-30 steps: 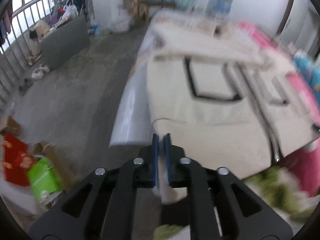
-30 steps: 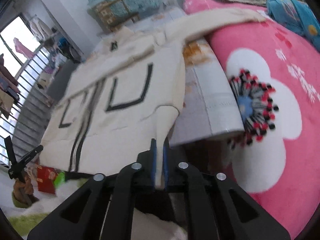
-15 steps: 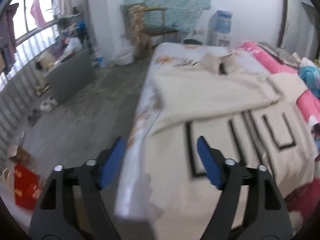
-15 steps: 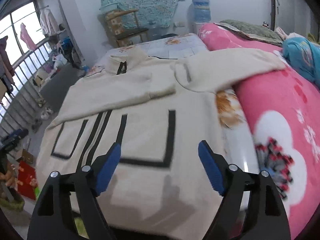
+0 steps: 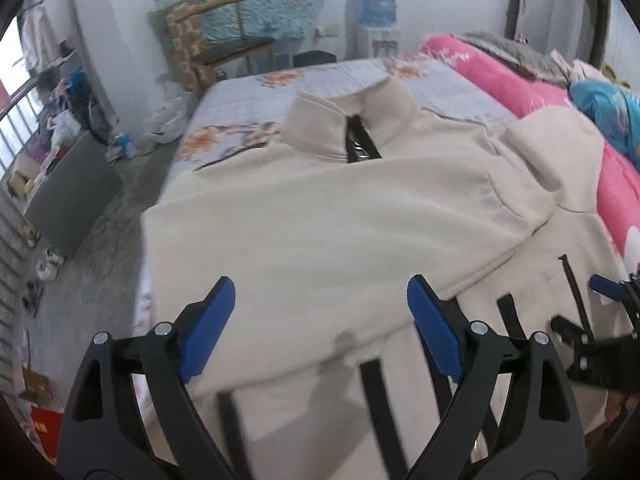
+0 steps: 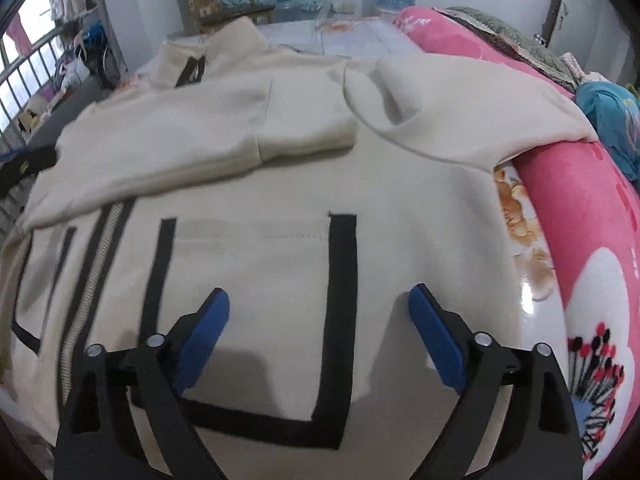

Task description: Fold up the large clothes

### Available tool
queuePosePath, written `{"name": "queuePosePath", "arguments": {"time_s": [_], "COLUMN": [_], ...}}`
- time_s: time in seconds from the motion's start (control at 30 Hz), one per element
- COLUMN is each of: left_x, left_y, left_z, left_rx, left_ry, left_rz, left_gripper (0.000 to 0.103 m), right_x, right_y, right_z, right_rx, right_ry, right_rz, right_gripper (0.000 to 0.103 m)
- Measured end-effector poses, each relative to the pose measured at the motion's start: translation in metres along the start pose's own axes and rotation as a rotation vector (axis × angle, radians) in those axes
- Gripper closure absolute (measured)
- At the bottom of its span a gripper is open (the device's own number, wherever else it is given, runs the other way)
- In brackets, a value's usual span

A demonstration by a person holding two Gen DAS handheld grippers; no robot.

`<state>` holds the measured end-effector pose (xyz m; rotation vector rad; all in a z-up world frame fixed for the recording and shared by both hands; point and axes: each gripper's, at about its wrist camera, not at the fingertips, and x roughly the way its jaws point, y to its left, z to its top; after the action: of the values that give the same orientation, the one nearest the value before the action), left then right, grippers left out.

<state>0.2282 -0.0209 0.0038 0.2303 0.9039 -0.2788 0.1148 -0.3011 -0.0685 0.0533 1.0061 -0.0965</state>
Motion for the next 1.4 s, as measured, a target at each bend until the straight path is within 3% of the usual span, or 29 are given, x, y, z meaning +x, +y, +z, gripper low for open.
{"name": "queuePosePath", "arguments": {"time_s": [0.3,0.37,0.5,0.73,1.4], "left_x": [0.056,0.061,0.064,0.07,0.069], "left_y": [-0.026,-0.027,-0.022,-0.011,-0.011], "left_z": [0.012,0.008,0.003,0.001,-0.002], "left_rx": [0.034,0.032,0.006,-0.065,-0.065], "left_ry": [0.056,0.063,0.045,0.051,0.025], "left_rz": [0.007,0.021,0.022,-0.031,-0.026], "left_gripper": [0.019,0.014,0.008,0.007,0.007], "right_x": [0.002,0.002,0.002,0.003,0.004], "right_y": [-0.002,-0.004,-0.004,-0.005,-0.005], "right_z": [-0.004,-0.004,-0.004,-0.003,-0.001], "right_rx": [0.004,0.008,0.006,0.004,0.003], "right_ry": [-0.022,-0.019,-0.015,0.0,0.009], "right_rz": [0.01,0.016,0.021,0.029,0.023], "right_gripper": [0.006,0.006,0.006,0.006,0.006]}}
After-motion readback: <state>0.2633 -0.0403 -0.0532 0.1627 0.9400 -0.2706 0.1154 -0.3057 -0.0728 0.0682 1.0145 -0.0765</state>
